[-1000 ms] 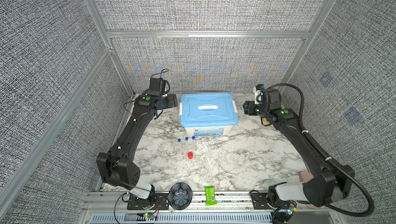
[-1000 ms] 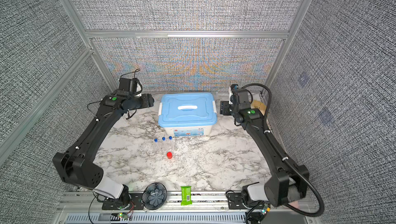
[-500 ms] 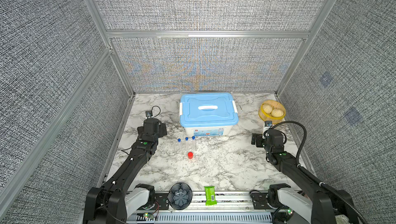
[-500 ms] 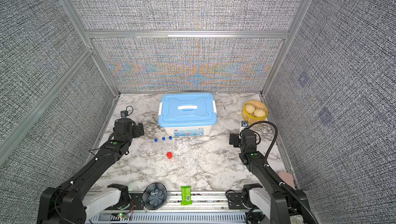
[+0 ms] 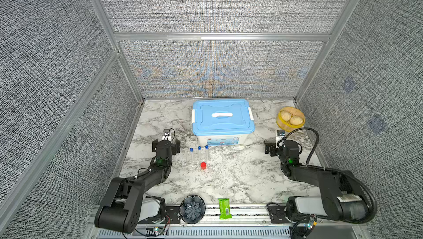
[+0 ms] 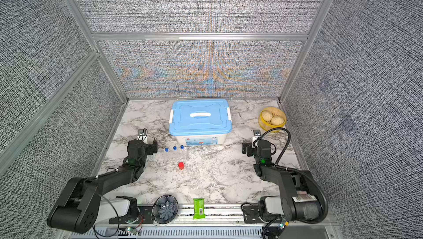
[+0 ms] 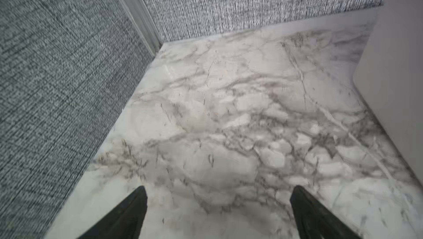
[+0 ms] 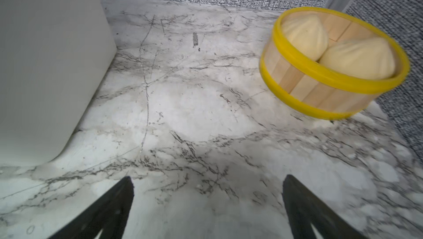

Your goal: Organize the chemistry lab equipment

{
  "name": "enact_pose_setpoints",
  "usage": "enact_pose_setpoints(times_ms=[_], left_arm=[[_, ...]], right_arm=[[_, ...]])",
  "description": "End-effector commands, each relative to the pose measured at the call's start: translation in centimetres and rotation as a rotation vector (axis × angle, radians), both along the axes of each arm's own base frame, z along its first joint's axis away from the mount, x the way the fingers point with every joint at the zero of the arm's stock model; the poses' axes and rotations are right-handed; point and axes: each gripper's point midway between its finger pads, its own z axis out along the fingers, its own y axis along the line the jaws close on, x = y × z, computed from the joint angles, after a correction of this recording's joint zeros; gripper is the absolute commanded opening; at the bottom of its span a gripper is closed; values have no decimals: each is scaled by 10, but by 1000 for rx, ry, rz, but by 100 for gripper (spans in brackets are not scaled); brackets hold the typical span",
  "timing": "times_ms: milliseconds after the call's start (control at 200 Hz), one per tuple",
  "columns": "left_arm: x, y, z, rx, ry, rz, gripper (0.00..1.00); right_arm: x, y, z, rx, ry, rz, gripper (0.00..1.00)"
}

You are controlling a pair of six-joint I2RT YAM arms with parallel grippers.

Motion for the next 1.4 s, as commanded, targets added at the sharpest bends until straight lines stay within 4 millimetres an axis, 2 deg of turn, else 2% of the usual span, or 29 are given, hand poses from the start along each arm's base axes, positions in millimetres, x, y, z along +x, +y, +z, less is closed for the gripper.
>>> enact_pose_setpoints(times_ms=[0,60,145,205,345,410,480,1396], left_arm=[[20,1,26,14,-107,-16,99],[21,3,23,-20,-82,-21,99],[23,15,16,-80,-82,1,99],[27,22,9,-108,-76,18,99],[32,25,4,-140,-38,4,99],[36,25,-7,-207,1,-36,99],[34,22,-9,-201,-38,-75,99],[32,23,-5,-201,-60,-75,99]], right_arm=[[18,4,19,3,-130,18,99],[22,6,21,2,-161,28,99],[27,4,17,-9,-74,15,99],[30,1,14,-8,-72,-4,99],[30,1,16,-8,-88,-7,99],[34,-3,15,-5,-68,-35,99],[34,-5,13,4,-52,-38,99],[35,-5,12,6,-45,-38,99]])
